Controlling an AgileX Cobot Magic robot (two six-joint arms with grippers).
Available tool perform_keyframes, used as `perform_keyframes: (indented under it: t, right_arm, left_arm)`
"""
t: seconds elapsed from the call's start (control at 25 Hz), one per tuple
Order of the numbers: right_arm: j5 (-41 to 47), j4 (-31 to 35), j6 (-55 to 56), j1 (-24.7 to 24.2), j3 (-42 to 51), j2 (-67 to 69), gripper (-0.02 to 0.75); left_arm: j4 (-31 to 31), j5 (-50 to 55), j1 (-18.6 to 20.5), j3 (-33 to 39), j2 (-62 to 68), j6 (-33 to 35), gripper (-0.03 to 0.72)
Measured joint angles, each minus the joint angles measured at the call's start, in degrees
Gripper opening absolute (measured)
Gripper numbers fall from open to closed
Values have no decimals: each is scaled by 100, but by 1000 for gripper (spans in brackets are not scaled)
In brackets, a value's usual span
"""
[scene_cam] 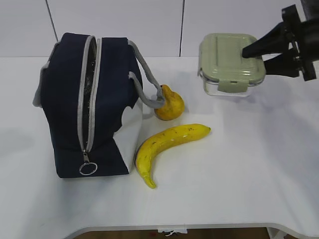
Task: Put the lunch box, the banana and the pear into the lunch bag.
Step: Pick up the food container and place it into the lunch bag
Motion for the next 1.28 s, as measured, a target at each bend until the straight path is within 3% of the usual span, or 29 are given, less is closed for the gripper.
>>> perform_keyframes:
  t: [0.52,0.84,1.08,1.2,1.28]
  right_arm:
    - [95,290,247,1396,-1184,-9,367]
    - [-6,312,527,2025,-1455,-9,367]
    - [-182,709,554,2411,-1457,147,367]
    - [-288,780,554,2599,-1457,284,367]
    - [-370,784,554,2707,-1457,363,367]
  left_arm:
    - [-223,-78,0,-1951,2773,951,374]
    - [-617,-105,0,-2388,3724,1315,374]
    - [-881,-109,0,-2410,4162,1545,364]
    - [-903,-109,0,-2410,4228,1613,235]
    - [-903,-109,0,-2410,4228,1634,73]
